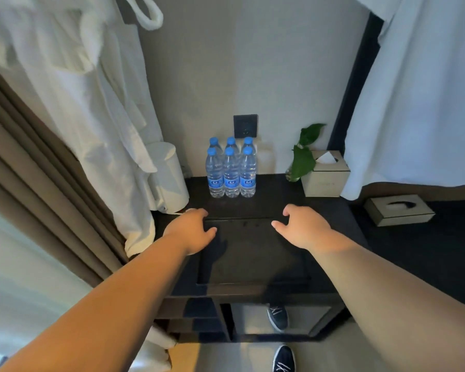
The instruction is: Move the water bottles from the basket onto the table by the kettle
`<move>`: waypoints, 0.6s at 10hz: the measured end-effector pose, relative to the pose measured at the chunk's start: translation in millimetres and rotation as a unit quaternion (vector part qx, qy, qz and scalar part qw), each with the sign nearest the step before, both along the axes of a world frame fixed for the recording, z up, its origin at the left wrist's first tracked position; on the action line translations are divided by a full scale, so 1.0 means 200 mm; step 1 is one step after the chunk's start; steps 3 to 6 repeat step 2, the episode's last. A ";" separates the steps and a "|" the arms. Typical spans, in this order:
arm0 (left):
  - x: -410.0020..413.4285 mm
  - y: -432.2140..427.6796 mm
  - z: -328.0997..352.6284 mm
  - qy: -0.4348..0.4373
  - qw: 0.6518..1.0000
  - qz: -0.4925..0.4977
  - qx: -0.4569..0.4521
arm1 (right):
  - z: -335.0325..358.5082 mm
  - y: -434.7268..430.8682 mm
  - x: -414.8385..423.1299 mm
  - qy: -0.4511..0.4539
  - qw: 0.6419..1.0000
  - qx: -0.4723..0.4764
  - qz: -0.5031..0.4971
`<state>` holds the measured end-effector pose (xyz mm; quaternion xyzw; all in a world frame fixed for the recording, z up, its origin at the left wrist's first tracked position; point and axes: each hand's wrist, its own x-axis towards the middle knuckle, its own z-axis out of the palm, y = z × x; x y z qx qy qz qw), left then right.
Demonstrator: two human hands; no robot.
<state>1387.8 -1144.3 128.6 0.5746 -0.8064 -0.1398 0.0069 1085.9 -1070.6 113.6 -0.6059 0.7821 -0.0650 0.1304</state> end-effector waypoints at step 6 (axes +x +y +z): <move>0.08 0.22 0.07 0.026 0.999 -0.017 -0.014 | 0.04 0.34 0.12 -0.009 1.000 -0.012 -0.014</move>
